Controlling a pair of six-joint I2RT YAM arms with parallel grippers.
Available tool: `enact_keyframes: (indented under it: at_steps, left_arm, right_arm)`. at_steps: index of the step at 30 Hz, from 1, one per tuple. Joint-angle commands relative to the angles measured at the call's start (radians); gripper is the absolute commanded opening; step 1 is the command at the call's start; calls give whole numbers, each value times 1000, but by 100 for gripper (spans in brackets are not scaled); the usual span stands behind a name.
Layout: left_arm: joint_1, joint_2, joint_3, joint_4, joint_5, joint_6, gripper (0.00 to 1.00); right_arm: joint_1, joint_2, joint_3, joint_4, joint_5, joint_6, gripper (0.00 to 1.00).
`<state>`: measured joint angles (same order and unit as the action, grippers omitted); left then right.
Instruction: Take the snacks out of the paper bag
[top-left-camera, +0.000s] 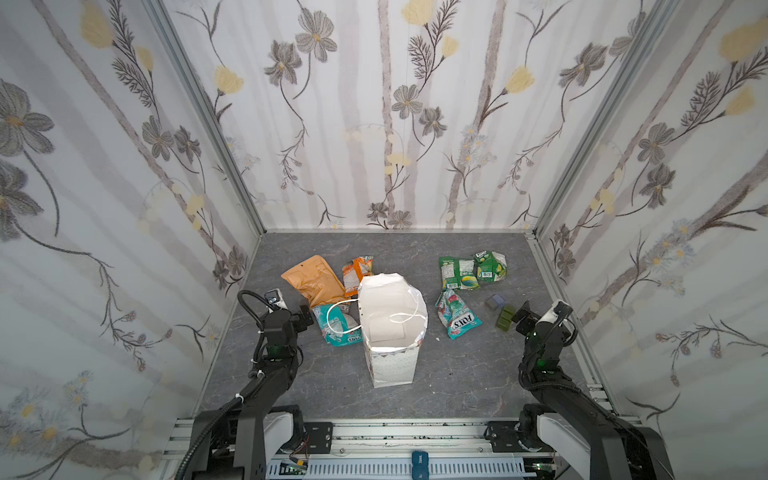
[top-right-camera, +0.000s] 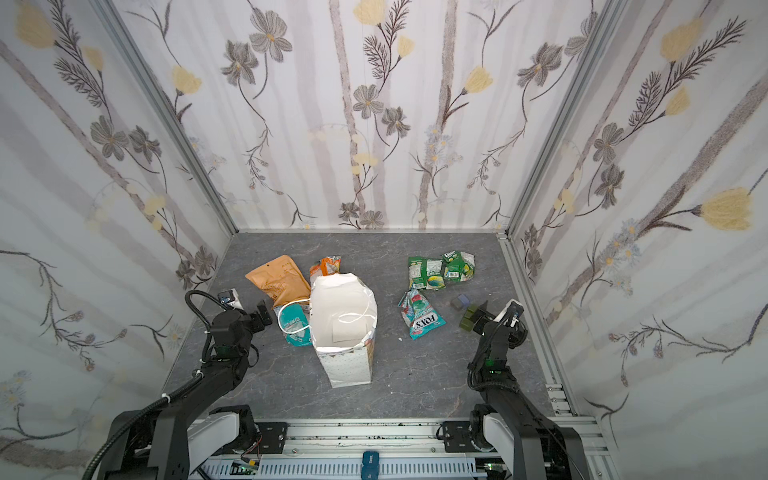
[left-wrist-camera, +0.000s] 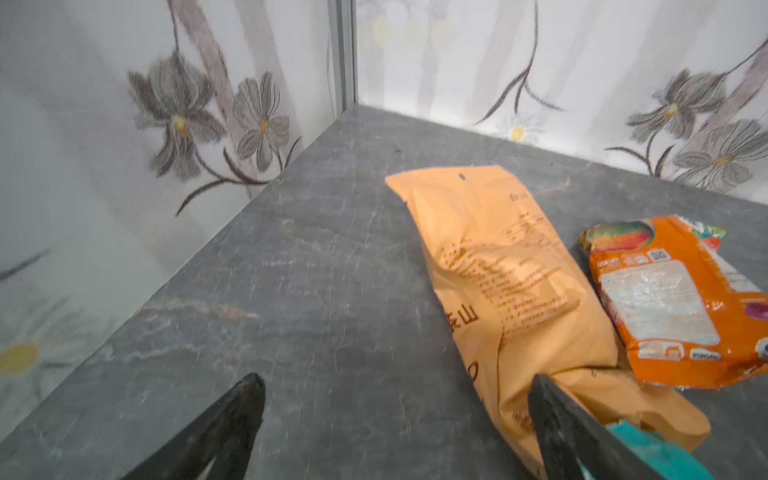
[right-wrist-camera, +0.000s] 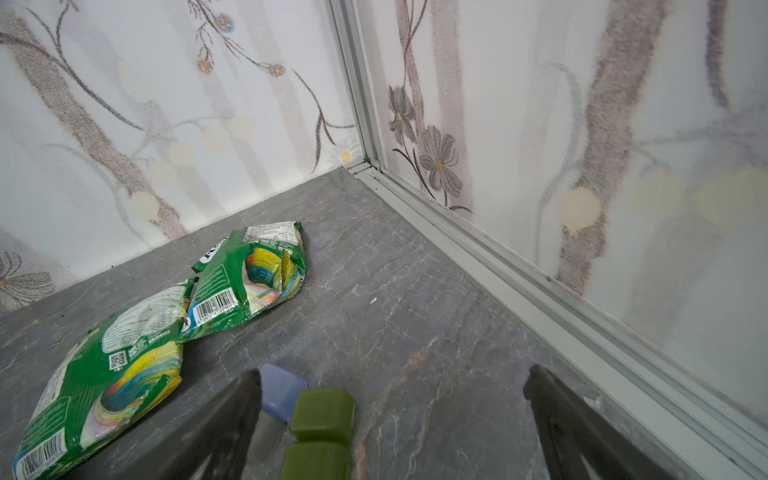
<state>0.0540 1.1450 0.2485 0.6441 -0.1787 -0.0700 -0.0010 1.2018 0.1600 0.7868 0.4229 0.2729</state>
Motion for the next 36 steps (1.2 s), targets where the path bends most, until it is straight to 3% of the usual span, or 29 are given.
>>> enact_keyframes:
  at_steps: [1, 2, 5, 7, 9, 11, 13, 14, 15, 18, 19, 21, 27, 36]
  left_arm:
    - [10, 75, 31, 144, 13, 54, 100]
    - [12, 97, 30, 155, 24, 55, 100]
    - [16, 150, 24, 199, 64, 70, 100]
    - [22, 149, 35, 172, 104, 76, 100]
    - [34, 155, 60, 125, 193, 91, 100]
    - [46, 171, 93, 77, 324, 87, 100]
    - [48, 250, 70, 277, 430, 19, 100]
    - [46, 276, 87, 252, 450, 34, 100]
    - [41, 313, 90, 266, 412, 31, 100]
    - [50, 460, 44, 521, 344, -17, 100]
    - [37, 411, 62, 388, 301, -10, 100]
    - [12, 443, 63, 448, 220, -4, 100]
    - [-27, 425, 97, 353, 96, -1, 100]
    - [-37, 421, 123, 302, 117, 20, 100]
  right_arm:
    - [1, 117, 35, 320, -86, -116, 100]
    - [1, 166, 29, 419, -109, -134, 100]
    - [28, 233, 20, 452, -213, -208, 100]
    - [43, 333, -53, 749, -195, -229, 100]
    - [23, 255, -25, 568, -190, -189, 100]
    - [30, 307, -20, 640, -196, -210, 100]
    - [33, 293, 2, 583, -193, -212, 100]
    - [34, 281, 18, 530, -187, -206, 100]
    - [37, 285, 17, 529, -183, -208, 100]
    - [42, 308, 8, 598, -184, -220, 100]
    - [45, 301, 13, 571, -182, -223, 100]
    - [44, 301, 14, 564, -180, -223, 100]
    - [48, 305, 14, 574, -177, -225, 100]
    - [50, 306, 19, 567, -176, -226, 100]
